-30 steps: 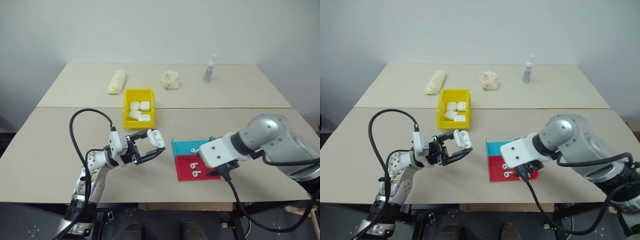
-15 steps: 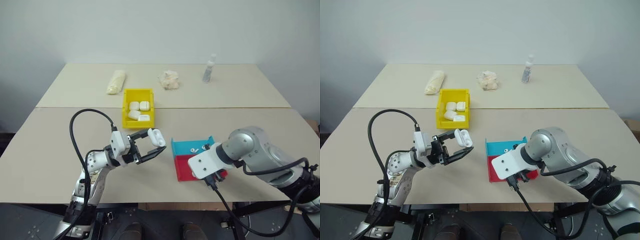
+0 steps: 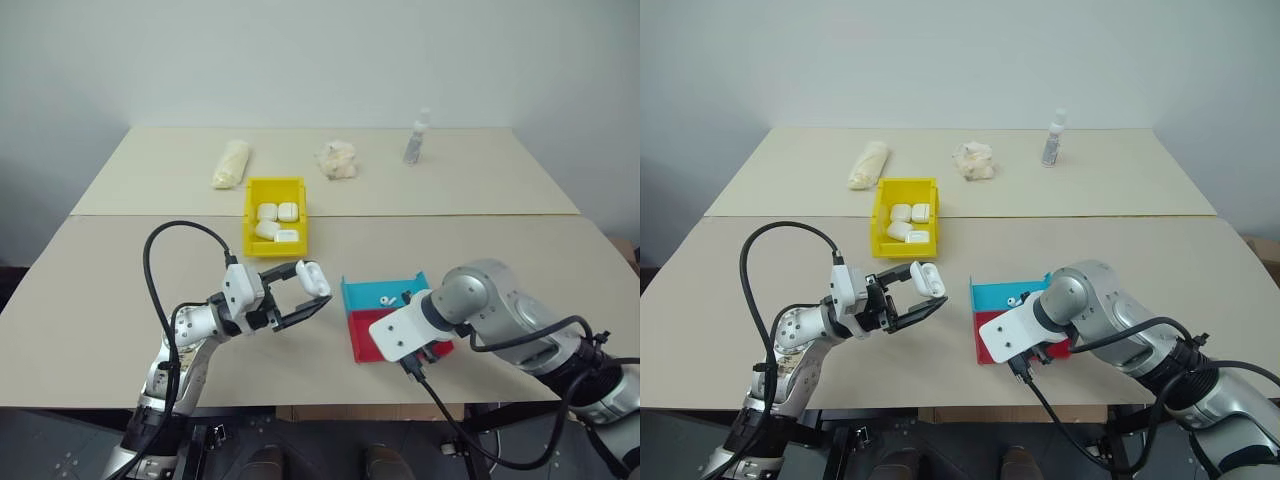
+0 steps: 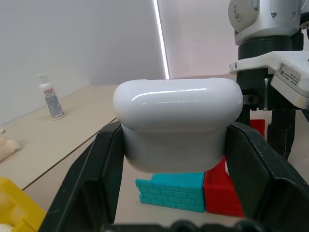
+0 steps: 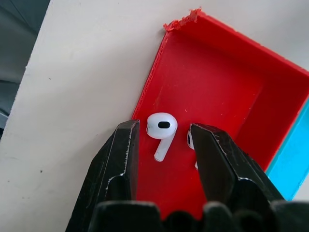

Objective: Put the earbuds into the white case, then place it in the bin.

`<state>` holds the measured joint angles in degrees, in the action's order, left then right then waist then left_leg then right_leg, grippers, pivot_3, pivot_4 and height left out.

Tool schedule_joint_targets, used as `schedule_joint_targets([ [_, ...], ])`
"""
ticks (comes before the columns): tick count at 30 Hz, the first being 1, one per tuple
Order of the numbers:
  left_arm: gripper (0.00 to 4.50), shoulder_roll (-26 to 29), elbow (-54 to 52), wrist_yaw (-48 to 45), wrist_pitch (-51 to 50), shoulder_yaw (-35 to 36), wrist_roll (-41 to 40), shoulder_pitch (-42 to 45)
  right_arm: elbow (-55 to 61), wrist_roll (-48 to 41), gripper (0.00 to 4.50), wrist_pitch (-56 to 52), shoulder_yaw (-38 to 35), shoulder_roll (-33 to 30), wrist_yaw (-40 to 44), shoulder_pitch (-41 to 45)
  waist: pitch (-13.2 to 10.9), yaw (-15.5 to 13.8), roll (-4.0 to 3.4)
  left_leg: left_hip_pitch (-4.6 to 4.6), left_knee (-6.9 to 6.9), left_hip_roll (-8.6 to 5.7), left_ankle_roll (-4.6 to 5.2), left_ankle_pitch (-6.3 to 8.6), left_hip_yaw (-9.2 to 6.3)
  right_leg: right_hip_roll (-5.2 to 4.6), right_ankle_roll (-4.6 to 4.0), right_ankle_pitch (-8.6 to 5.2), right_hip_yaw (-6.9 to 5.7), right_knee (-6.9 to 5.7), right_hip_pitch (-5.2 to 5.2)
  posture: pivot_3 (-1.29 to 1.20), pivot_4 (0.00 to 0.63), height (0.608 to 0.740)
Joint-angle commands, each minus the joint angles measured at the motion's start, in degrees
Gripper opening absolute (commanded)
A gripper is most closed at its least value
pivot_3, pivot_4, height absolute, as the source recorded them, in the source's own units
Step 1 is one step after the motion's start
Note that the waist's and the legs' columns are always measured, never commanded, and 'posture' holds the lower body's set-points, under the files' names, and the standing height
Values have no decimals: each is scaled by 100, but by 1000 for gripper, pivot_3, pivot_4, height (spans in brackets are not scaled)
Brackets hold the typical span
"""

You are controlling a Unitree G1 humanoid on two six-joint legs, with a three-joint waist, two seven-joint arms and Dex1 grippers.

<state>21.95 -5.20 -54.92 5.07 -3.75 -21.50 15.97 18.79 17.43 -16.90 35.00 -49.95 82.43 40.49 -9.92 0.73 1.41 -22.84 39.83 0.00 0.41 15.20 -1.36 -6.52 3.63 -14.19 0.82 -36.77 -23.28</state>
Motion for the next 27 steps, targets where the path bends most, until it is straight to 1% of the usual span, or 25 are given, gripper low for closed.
schedule_joint_targets([
  [1,2783,56,-279,91,-32,4,26,3,-3,101,2060,177,-54,64,23,26,0,0,0,0,0,0,0,0,0,0,0,0,0,0,0,0,150,740],
  [8,2783,52,-323,97,-25,-3,44,-59,-80,127,2060,249,-99,163,92,8,0,0,0,0,0,0,0,0,0,0,0,0,0,1,0,0,150,740],
  [19,2783,26,-275,105,2,-11,70,-31,-112,187,2060,300,-149,154,121,-52,0,0,0,0,0,0,0,0,-1,0,0,0,0,1,0,0,150,740],
  [21,2783,30,-284,107,-8,-15,74,-34,-128,208,1679,323,-150,146,98,-63,0,-1,0,0,-1,0,0,0,-1,0,0,0,0,1,0,0,150,740],
  [23,2783,34,-280,104,-15,-14,72,-28,-145,222,1156,340,-153,158,81,-59,0,-1,0,0,0,0,0,0,-1,0,0,0,0,1,0,0,150,740],
  [27,2783,31,-287,108,-10,-17,73,-33,-140,248,1156,341,-155,159,84,-64,0,-1,0,1,0,0,0,0,0,0,0,0,0,1,1,0,150,740],
])
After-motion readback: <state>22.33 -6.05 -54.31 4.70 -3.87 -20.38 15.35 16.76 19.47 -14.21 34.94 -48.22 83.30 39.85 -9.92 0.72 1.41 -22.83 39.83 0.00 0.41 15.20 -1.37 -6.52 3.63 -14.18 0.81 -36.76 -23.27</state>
